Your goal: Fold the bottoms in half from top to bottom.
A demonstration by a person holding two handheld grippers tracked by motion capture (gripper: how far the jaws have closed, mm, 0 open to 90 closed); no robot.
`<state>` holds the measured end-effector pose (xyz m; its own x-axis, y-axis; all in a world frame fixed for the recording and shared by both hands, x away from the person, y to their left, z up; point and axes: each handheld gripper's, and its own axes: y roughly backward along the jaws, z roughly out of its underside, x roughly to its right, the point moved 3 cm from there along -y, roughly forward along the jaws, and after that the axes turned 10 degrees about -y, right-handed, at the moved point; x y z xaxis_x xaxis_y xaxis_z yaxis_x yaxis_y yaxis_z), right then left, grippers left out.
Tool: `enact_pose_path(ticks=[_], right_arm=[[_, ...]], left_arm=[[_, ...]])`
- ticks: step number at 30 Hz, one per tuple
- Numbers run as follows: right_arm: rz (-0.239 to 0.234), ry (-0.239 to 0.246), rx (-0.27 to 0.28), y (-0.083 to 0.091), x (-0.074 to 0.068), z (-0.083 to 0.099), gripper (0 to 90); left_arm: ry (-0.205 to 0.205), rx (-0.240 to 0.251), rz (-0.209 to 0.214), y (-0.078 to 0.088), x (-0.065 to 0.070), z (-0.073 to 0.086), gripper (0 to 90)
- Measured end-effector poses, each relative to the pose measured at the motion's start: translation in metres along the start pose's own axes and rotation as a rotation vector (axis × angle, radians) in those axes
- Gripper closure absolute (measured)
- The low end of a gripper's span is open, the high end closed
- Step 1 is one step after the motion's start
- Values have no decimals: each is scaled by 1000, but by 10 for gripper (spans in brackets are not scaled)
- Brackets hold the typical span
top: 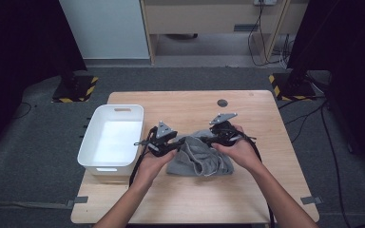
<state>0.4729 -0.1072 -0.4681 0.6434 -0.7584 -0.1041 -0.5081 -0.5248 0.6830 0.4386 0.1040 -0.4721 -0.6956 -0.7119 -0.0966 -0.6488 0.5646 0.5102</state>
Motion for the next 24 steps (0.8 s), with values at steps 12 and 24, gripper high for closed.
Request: enact_pose_path(ticks=[12, 24], right_arm=[[-14, 0, -6, 3, -1, 11, 499], [-58, 21, -18, 2, -9, 14, 585]], left_arm=[[9, 4, 7, -6, -1, -4, 545], [25, -1, 34, -16, -4, -4, 561]])
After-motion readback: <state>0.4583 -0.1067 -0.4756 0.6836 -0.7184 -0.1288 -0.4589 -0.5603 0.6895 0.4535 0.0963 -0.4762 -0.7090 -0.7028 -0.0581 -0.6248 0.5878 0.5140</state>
